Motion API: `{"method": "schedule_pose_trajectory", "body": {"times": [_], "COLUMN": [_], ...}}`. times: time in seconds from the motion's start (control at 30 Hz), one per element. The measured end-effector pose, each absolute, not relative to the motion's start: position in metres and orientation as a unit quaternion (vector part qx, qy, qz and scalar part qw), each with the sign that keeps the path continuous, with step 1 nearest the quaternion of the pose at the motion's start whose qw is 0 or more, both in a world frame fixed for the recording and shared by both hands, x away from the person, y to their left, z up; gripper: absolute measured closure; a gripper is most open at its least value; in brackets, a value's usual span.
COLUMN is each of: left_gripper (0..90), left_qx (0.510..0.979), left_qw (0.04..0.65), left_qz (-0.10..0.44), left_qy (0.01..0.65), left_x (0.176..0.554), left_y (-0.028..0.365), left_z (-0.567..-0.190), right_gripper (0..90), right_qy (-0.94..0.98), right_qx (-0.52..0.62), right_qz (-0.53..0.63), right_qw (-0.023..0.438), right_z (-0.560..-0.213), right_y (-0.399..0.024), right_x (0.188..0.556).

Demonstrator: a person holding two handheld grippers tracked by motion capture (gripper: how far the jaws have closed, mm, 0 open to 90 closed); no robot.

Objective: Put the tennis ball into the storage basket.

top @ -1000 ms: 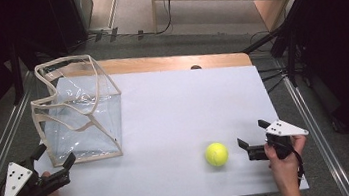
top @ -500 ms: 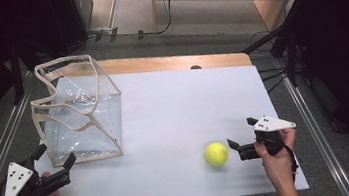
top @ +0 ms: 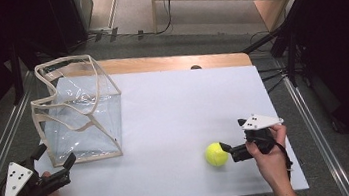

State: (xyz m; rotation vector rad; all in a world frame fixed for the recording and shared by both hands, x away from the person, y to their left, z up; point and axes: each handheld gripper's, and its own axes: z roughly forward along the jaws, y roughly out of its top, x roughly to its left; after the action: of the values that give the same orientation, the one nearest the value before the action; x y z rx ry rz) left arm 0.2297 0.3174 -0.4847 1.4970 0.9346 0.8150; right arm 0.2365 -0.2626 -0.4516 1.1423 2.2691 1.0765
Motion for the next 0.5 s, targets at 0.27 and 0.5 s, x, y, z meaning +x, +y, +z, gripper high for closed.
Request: {"method": "schedule_pose_trajectory", "body": {"times": [0.27, 0.5], "left_gripper": [5.3, 5.3], "left_qx": [0.636, 0.636], "left_qw": [0.563, 0.564], "left_qz": [0.346, 0.346], "left_qy": [0.397, 0.397], "left_x": [0.23, 0.23], "left_y": [0.317, 0.317], "left_z": [-0.485, -0.485], "right_gripper": [0.0, 0.0], "right_qy": [0.826, 0.841], "right_qx": [0.391, 0.391], "right_qz": [0.369, 0.345], "right_qw": [0.165, 0.145], "right_z": [-0.453, -0.459], "right_y": [-0.248, -0.239], "right_x": [0.239, 0.24]}}
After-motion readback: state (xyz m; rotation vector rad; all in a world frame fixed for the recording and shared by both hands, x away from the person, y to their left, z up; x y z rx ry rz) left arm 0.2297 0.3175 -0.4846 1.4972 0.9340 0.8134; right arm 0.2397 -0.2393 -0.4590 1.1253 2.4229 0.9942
